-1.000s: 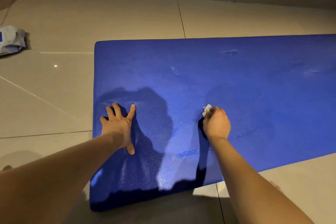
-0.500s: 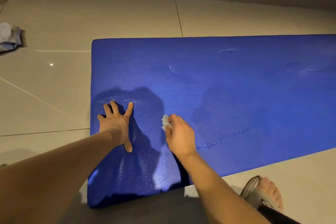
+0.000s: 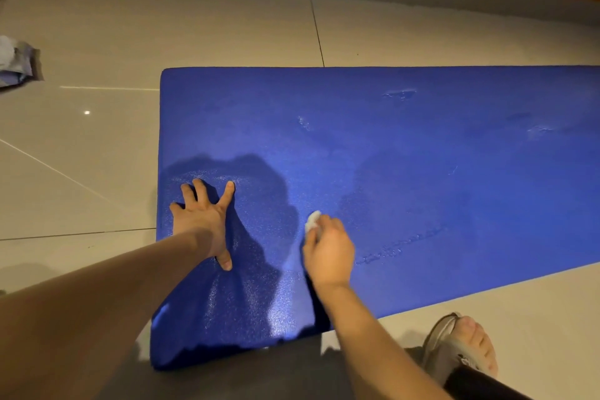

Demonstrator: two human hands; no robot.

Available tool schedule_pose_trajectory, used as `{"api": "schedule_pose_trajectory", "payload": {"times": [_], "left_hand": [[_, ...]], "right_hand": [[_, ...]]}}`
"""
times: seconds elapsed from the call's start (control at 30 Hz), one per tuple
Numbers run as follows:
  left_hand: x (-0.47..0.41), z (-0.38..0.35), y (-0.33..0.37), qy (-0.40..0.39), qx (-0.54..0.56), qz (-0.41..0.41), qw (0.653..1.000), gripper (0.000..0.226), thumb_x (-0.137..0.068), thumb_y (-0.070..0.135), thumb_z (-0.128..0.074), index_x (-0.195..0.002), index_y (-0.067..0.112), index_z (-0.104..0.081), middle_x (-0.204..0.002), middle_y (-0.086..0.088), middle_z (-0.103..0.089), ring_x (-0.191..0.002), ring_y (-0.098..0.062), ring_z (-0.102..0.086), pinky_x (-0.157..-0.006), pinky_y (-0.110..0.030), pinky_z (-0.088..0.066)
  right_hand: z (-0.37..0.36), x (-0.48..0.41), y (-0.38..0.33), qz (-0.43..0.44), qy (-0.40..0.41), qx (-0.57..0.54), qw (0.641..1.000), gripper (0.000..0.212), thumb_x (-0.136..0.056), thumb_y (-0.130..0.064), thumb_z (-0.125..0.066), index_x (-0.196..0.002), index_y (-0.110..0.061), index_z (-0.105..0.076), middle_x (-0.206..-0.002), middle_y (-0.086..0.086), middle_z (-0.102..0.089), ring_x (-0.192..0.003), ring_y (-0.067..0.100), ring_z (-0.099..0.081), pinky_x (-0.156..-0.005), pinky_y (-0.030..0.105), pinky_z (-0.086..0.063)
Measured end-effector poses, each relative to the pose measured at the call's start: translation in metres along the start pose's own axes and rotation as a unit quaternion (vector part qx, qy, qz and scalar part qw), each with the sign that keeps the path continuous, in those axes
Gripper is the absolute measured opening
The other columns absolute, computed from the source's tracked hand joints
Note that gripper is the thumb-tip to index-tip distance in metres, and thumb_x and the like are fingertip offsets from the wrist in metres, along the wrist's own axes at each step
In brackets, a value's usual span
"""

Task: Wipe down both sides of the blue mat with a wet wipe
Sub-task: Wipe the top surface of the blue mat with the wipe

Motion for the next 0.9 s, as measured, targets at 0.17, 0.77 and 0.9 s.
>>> {"api": "schedule_pose_trajectory", "payload": {"times": [0.17,0.77,0.9], "left_hand": [[0.002,0.001,0.0,0.007,-0.008,0.002,1.0,0.171,-0.038,0.075,-0.089,-0.151,0.036,0.034,-0.161,-0.025,0.014,-0.151,-0.048,0.005,-0.117,-0.056,-0.03],[0.003,0.002,-0.001,0.002,0.005,-0.005,1.0,0.17,-0.04,0.071,-0.091,-0.151,0.036,0.033,-0.161,-0.025,0.016,-0.151,-0.048,0.007,-0.118,-0.058,-0.026],[0.003,0.002,-0.001,0.001,0.005,-0.001,1.0,0.17,-0.04,0.071,-0.091,-0.151,0.036,0.033,-0.162,-0.025,0.016,-0.151,-0.048,0.007,-0.118,-0.059,-0.026]], "right_hand": [[-0.029,0.039,-0.059,0.138,-0.069,-0.024,0.988,0.016,-0.096,-0.027,-0.048,-0.092,-0.017,-0.06,-0.086,0.009,-0.06,-0.073,0.034,-0.06,-0.057,0.038,-0.044],[0.018,0.015,0.04,-0.028,0.047,0.019,0.998,0.015,-0.101,-0.028,-0.051,-0.097,-0.018,-0.061,-0.087,0.005,-0.065,-0.08,0.033,-0.063,-0.059,0.037,-0.046],[-0.013,0.045,-0.017,0.045,-0.006,0.008,0.999,0.014,-0.1,-0.029,-0.052,-0.095,-0.019,-0.062,-0.087,0.003,-0.064,-0.076,0.028,-0.064,-0.055,0.035,-0.045]]}}
Point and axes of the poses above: each hand's wrist, its own x-axis away from the middle knuckle, its own z-axis out of the back of the hand, y = z × x, the point moved 6 cm from there along -x, towards the middle knuckle
